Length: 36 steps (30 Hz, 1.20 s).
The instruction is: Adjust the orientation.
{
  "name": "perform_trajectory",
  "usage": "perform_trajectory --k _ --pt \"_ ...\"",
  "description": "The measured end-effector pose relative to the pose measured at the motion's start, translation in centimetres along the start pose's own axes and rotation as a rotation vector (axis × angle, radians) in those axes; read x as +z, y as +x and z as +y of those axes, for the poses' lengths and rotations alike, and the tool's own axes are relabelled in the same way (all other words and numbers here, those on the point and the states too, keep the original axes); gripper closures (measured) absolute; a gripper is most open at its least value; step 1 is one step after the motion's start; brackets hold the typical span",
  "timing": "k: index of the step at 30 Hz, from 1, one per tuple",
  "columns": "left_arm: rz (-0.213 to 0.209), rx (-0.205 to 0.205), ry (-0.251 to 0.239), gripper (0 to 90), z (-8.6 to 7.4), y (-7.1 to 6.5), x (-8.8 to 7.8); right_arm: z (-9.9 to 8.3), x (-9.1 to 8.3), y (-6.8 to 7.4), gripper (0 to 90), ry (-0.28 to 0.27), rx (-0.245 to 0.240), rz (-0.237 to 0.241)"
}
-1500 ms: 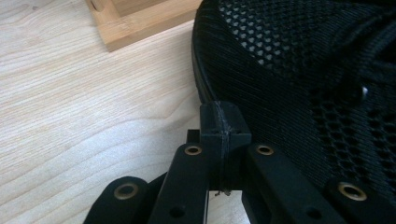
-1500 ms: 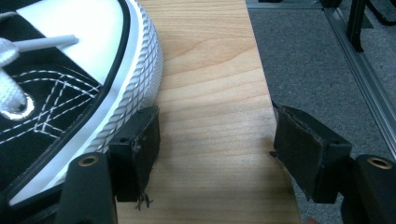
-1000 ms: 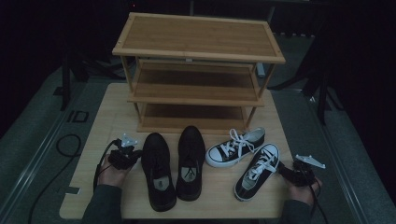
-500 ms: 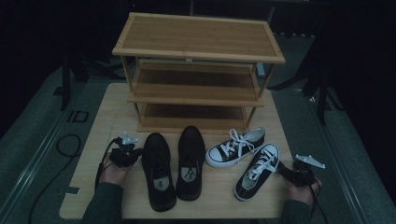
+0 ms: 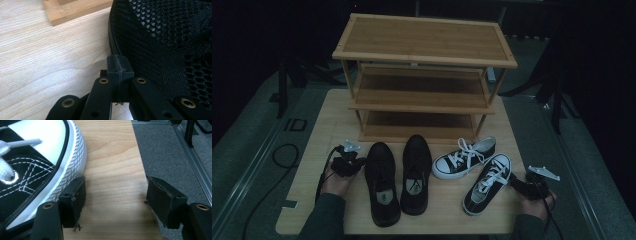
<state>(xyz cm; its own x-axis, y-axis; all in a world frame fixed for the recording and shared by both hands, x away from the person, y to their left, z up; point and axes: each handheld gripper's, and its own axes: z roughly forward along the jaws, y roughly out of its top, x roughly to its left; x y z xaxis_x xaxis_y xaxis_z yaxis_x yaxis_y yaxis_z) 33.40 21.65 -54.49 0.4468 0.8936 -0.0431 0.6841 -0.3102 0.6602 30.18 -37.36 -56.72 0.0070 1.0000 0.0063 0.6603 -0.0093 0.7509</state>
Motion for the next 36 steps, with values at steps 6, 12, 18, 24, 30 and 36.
perform_trajectory --k 6,12,18,24,30,36 --pt "0.008 0.020 0.027 89.9 0.2 0.1 0.2 0.0 0.0 0.0 31.6 0.000 0.000 0.000" --pt "0.022 0.076 0.056 89.8 1.9 -0.5 0.5 0.1 0.0 -0.1 31.5 0.001 0.000 0.005" --pt "0.002 0.098 0.069 89.9 3.1 -1.3 1.7 0.1 0.0 -0.1 31.6 0.001 -0.001 0.006" --pt "-0.016 0.105 0.078 89.8 3.6 -1.6 2.2 0.1 0.0 -0.1 31.5 0.001 -0.001 0.006" --pt "-0.046 0.052 0.039 79.2 3.6 -0.9 1.5 0.1 0.0 -0.1 31.6 0.001 -0.001 0.006" --pt "-0.062 0.055 0.039 72.7 3.9 -0.8 0.8 0.1 0.0 -0.1 31.6 0.001 -0.001 0.006"
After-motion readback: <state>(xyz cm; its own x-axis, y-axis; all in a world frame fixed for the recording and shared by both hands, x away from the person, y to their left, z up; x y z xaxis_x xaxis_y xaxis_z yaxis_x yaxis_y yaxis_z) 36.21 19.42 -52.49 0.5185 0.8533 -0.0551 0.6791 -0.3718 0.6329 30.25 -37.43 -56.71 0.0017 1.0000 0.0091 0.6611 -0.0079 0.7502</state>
